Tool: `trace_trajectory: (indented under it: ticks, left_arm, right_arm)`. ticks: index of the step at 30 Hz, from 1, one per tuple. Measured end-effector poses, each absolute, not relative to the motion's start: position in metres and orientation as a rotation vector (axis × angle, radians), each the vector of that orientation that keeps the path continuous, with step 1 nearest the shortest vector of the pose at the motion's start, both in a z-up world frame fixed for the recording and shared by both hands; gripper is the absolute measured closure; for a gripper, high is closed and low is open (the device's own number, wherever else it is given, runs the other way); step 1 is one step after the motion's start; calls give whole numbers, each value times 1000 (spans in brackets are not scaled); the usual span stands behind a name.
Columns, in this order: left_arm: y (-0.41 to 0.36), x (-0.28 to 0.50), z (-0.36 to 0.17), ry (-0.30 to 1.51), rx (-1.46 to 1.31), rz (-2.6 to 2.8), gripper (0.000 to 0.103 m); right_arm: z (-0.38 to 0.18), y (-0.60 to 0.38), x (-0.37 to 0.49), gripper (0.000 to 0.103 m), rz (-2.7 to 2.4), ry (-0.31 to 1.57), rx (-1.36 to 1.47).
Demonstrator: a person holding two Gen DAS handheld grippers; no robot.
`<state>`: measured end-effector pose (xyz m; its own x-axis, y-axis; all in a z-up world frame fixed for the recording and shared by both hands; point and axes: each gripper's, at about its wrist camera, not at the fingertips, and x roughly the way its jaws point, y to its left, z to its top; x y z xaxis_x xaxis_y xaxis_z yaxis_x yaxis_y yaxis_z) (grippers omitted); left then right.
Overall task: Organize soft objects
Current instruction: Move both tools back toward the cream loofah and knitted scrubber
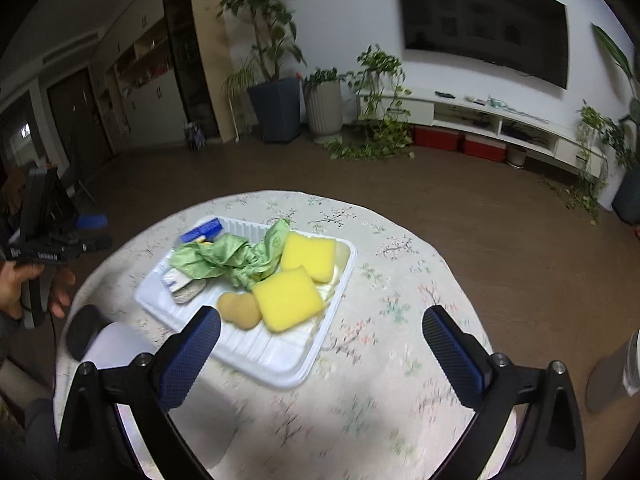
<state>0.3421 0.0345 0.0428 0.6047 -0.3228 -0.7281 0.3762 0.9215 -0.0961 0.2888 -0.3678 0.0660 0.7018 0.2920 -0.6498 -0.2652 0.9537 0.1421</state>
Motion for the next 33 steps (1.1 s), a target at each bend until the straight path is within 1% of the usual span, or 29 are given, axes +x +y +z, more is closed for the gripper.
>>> trace_trajectory:
  ticks: [7,13,20,25,33]
  left_arm:
    - [46,269,37,835,46,-403,0]
    - [55,195,26,821,-20,-397,0]
    - [29,114,-2,821,21,-389,0]
    - [5,86,-18,837,47,-399,0]
    - [-17,97,-40,873,74,-352,0]
  right_arm:
    - [55,-366,210,0,312,703,113]
    - [36,-344,147,0,318,715,151]
    - [6,-295,98,0,351,765,176]
    - [-9,-264,86,0,349,787,193]
    - [-12,-247,87,0,323,798,171]
